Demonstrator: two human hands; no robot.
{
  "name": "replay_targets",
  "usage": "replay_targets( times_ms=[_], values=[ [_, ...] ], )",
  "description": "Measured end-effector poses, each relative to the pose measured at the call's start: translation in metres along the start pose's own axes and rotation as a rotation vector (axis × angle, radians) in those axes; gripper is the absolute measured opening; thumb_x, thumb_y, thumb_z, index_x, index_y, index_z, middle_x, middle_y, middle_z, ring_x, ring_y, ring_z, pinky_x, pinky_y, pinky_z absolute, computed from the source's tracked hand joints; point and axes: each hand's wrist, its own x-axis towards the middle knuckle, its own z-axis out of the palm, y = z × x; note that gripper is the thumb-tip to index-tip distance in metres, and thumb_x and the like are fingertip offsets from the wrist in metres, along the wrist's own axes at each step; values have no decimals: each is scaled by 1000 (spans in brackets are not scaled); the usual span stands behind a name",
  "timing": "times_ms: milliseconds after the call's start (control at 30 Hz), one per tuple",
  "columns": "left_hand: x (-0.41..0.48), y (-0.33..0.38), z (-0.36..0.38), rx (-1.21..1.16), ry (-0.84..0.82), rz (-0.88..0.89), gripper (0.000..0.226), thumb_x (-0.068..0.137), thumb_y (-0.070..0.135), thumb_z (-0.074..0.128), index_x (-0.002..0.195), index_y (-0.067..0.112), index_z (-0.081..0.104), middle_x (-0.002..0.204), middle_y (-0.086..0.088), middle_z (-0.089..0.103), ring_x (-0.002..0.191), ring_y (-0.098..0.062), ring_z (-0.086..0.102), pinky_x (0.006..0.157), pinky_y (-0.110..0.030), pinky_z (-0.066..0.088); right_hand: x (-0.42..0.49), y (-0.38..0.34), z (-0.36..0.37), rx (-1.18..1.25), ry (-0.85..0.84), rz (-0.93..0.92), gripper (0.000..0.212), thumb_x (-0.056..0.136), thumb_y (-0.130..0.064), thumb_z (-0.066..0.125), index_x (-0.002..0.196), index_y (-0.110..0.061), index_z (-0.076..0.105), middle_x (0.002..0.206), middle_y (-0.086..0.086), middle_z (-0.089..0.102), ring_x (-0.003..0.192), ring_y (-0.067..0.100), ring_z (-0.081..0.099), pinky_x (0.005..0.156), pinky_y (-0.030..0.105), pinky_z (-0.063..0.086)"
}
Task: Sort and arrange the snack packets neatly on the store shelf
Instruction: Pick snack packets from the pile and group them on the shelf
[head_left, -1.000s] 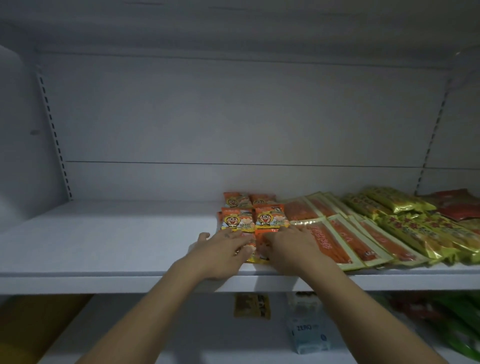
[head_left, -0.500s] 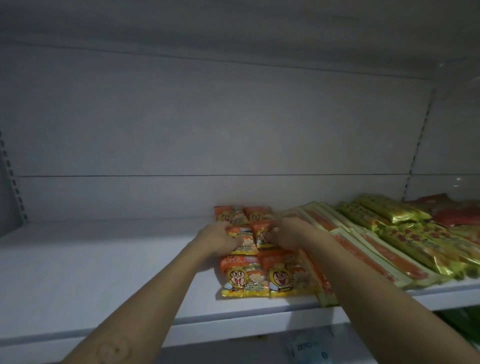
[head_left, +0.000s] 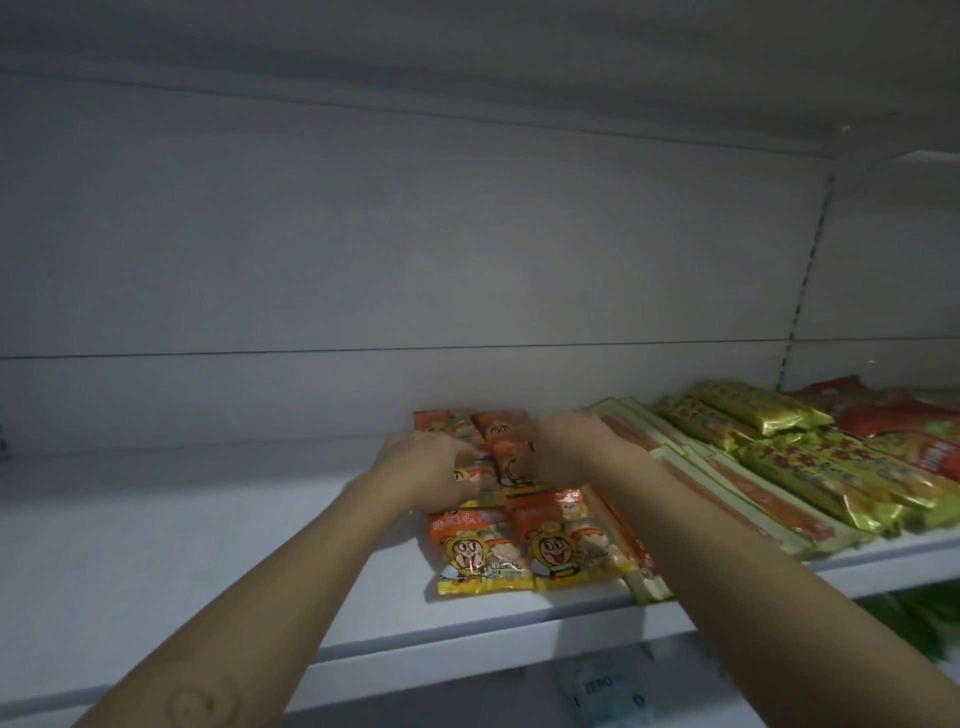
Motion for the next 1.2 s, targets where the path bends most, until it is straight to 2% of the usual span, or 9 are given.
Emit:
replay_targets(
  times_ms=[133, 267, 467, 633, 733, 833, 967, 1067, 1200],
  values=[
    [-1, 7, 3, 9, 18, -32, 57, 91, 62, 53, 142, 39, 47, 143, 0, 53, 131, -25, 46, 103, -42, 39, -4, -2, 14, 44, -29, 8, 42, 99, -32, 50, 141, -29, 48, 138, 7, 56, 126, 30, 51, 106, 46, 38],
    [-24, 9, -9, -35, 98, 25, 54, 94, 61, 49, 143, 39, 44, 146, -4, 47, 134, -27, 39, 106, -44, 35, -29, 6, -6, 48, 114, -35, 51, 98, -42, 52, 147, -31, 41, 138, 7, 56, 127, 30, 51, 104, 42, 38],
    [-71, 20, -12, -80, 58, -25, 39, 87, 62, 61, 113, 33, 67, 110, 10, 66, 97, -13, 61, 85, -36, 53, -80, 14, -13, 59, 10, -158, 38, 95, -41, 60, 133, -39, 57, 134, -7, 60, 119, 18, 57, 95, 37, 49],
    [-84, 30, 13, -235, 100, -140, 14, 93, 46, 62, 98, 34, 58, 99, 11, 58, 85, -6, 56, 78, -31, 51, -87, 3, 13, 75, -53, -245, 42, 95, -15, 54, 127, -41, 61, 122, 2, 60, 105, 23, 58, 86, 40, 55],
    [-89, 32, 11, -209, 116, -128, 29, 95, 50, 56, 118, 35, 62, 109, 10, 53, 98, -11, 55, 86, -32, 50, -84, 9, 17, 92, -11, -245, 44, 95, -18, 57, 133, -40, 57, 127, 2, 61, 108, 23, 58, 82, 34, 54],
    [-93, 41, 10, -142, 125, -80, 46, 98, 54, 45, 140, 37, 51, 138, 7, 53, 125, -18, 49, 100, -38, 45, -82, 15, 20, 73, 26, -198, 54, 92, -16, 57, 142, -36, 49, 139, 0, 55, 123, 23, 53, 80, 32, 46],
    [-93, 62, 21, -42, -127, -33, 52, 106, 46, 24, 157, 34, 18, 165, 0, 14, 151, -24, 14, 120, -41, 20, -84, 13, 25, 36, -41, -195, 41, 95, -14, 52, 132, -29, 60, 124, 1, 65, 107, 24, 61, 77, 31, 50],
    [-93, 67, 24, 22, -197, -68, 54, 107, 44, 15, 158, 34, 2, 166, -1, -6, 153, -24, -7, 124, -43, 7, -84, 11, 27, 8, -50, -181, 41, 92, -7, 48, 129, -21, 62, 120, 5, 66, 104, 25, 62, 83, 35, 55],
    [-91, 68, 24, 30, -219, -103, 53, 107, 45, 14, 157, 36, -1, 166, 1, -8, 152, -22, -10, 124, -47, 7, -85, 13, 27, -22, -31, -184, 41, 93, -6, 47, 130, -21, 61, 125, 5, 64, 113, 25, 59, 91, 39, 48]
  ],
)
